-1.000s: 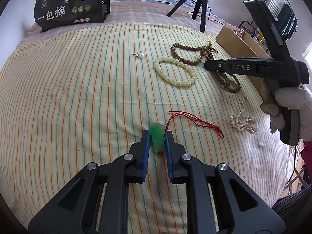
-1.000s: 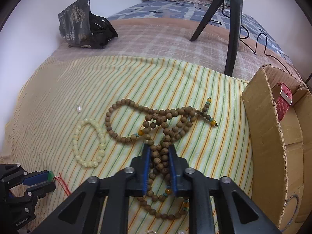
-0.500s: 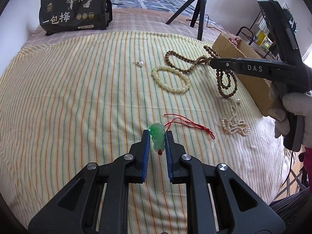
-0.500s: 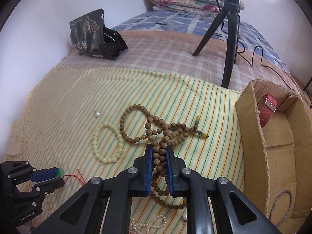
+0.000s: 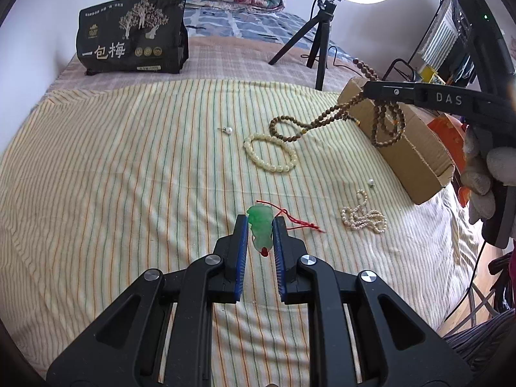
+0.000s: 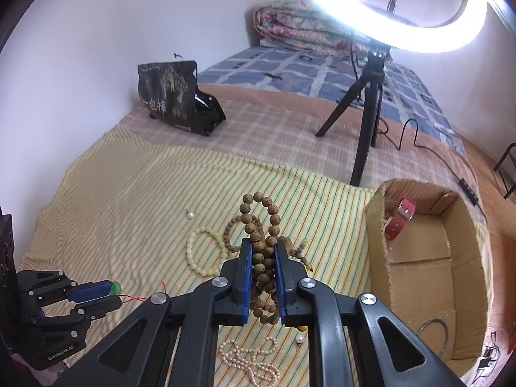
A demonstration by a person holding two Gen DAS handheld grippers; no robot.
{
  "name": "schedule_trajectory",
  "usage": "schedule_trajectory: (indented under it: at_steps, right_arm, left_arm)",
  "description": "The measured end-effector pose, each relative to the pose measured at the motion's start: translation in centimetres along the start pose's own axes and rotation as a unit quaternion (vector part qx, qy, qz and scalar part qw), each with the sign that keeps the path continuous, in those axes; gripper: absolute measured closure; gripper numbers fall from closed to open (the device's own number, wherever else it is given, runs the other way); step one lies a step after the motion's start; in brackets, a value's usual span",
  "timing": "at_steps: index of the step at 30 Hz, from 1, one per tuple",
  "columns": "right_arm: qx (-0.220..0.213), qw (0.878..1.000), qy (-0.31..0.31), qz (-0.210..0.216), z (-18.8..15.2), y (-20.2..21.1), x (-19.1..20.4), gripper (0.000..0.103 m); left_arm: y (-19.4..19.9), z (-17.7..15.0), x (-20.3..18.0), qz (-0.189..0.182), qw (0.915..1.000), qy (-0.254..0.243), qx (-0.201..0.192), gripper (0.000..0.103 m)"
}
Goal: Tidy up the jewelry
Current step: 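Lift the jade pendant and wooden mala and carry them toward the box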
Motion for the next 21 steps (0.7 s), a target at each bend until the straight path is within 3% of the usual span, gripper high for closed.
schedule_trajectory:
  at_steps: [21]
  right_arm:
    - [-0.068,0.997,-0.006,-0.022,2.3,10.8,-2.2,0.093]
  left_arm:
    - [5.3,1.1,-5.3,-0.008,0.9984,-0.042,-0.036,0.089]
Point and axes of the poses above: each gripper's, at about its wrist camera, not at the fingertips, and y roughly against the way its jaws point, x to its left, z to its top, the point moved 8 cm from there along -y, roughly the way its jaws point, and after that the axes turned 13 degrees about -z, right-handed, at the moved point
